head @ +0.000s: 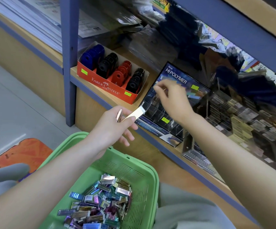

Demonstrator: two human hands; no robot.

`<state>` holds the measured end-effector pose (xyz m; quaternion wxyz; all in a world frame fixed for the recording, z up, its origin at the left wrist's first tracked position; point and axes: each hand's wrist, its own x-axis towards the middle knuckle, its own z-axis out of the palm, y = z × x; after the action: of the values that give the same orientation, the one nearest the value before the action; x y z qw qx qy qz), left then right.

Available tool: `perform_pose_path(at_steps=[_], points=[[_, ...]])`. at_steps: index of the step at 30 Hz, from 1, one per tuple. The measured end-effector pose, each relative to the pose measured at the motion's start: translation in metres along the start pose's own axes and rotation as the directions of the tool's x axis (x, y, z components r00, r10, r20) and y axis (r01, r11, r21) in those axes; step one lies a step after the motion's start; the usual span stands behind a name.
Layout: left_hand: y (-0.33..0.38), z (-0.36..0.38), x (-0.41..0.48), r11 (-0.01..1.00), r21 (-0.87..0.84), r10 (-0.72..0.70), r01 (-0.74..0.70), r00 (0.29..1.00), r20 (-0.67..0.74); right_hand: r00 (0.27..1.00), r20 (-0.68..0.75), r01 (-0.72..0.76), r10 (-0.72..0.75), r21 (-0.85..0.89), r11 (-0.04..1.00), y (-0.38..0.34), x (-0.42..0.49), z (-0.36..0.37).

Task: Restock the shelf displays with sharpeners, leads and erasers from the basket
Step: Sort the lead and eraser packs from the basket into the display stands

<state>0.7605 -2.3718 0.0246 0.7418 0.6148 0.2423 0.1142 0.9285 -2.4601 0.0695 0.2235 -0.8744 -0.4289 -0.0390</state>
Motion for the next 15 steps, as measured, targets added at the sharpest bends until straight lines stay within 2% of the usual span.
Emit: perform_pose_path(at_steps=[2,5,10,15], points=[[-0.001,-0.001,0.001,1.0,0.013,-0.006,0.006,1.0,-0.006,0.987,0.155,-0.06,0.031,0.186,0.981,-0.019,-0.02,-0.002],[-0.002,-0.002,0.001,0.999,0.035,0.003,-0.002,1.0,-0.006,0.945,0.325,-0.154,0.046,0.314,0.937,-0.032,-0.045,-0.001],[-0.003,-0.003,-0.002,0.984,0.175,-0.002,0.012,0.998,-0.057,0.968,0.224,-0.211,0.114,0.481,0.851,-0.034,-0.061,-0.011],[-0.003,0.0,-0.002,0.985,0.169,-0.029,0.033,0.999,-0.024,0.966,0.241,-0.217,0.098,0.535,0.816,-0.034,-0.074,-0.02]])
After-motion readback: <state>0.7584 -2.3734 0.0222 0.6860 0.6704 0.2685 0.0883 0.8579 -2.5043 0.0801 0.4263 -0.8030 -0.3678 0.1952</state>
